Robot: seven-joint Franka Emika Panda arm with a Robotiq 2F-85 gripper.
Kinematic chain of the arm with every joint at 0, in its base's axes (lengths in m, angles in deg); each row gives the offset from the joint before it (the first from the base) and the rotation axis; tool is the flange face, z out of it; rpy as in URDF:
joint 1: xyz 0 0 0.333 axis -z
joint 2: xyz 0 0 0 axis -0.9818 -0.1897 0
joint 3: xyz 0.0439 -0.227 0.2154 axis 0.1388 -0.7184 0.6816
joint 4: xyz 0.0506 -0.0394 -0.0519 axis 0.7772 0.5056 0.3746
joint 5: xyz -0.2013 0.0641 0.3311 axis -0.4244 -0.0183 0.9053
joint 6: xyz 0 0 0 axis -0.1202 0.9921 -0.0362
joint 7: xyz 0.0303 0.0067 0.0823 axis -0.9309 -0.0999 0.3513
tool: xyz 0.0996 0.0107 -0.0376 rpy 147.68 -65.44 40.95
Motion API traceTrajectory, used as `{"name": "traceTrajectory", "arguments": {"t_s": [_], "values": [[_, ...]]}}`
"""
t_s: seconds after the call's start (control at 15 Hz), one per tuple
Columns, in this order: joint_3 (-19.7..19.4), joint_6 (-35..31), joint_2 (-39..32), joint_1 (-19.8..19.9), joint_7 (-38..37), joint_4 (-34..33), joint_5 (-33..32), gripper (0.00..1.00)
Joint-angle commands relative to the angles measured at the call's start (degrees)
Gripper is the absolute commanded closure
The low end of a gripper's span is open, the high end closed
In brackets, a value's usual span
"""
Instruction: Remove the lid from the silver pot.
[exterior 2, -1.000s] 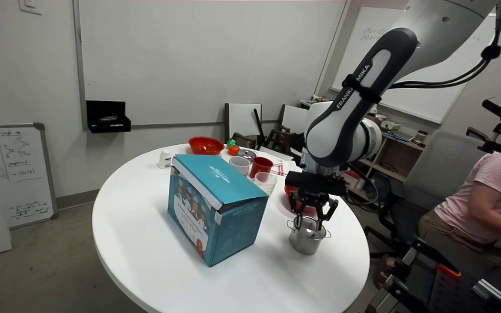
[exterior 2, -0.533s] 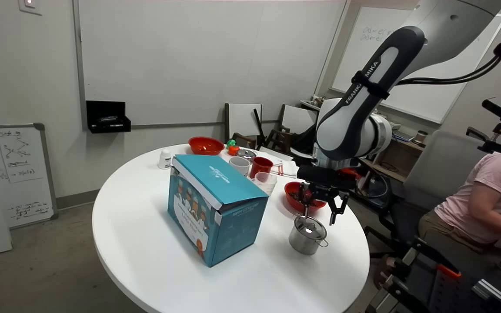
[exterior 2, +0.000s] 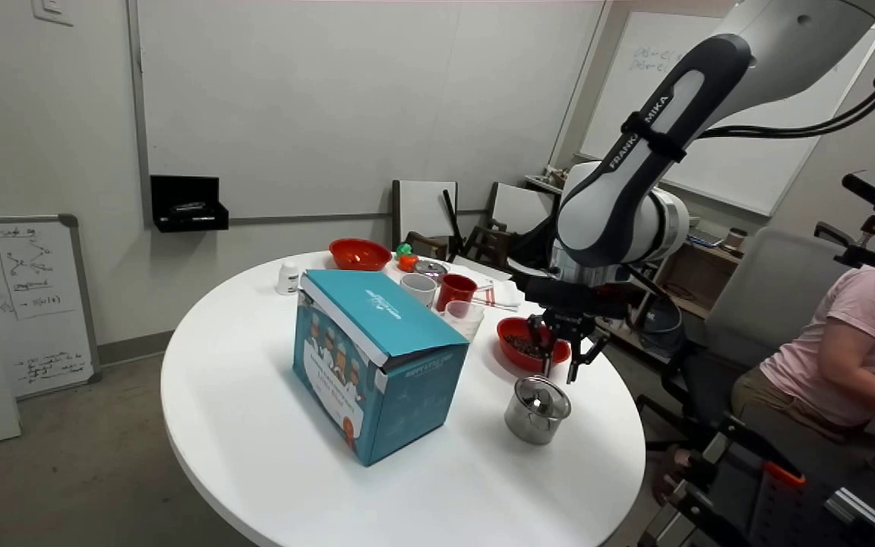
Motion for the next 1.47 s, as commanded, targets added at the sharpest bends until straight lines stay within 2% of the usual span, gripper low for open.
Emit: {"name": "traceTrajectory", "arguments": {"t_s": [0.0, 0.07, 0.13, 0.27, 0.4, 0.53, 0.8, 1.0, 1.4], "values": [[-0.2, 0.8, 0.4, -0.4, 1.0, -0.2, 0.6, 0.56], [-0.1, 1.4, 0.8, -0.2, 1.3, -0.1, 0.6, 0.48], [-2.5, 2.9, 1.3, -2.5, -1.2, -1.4, -1.9, 0.19], [-6.7, 3.4, 1.7, -7.3, -6.1, -1.7, -7.1, 0.15], [-8.4, 4.6, 1.8, -9.4, -8.6, -2.8, -10.5, 0.02], [-8.3, 6.6, 1.4, -10.3, -9.5, -4.7, -12.8, 0.0], [-4.2, 7.8, 2.1, -8.6, -3.6, -6.5, -14.7, 0.0], [-0.5, 10.7, 3.3, -5.6, -2.1, -6.0, -9.1, 0.0], [-0.7, 20.0, 2.9, -3.4, -11.8, -6.6, -1.2, 0.0]]}}
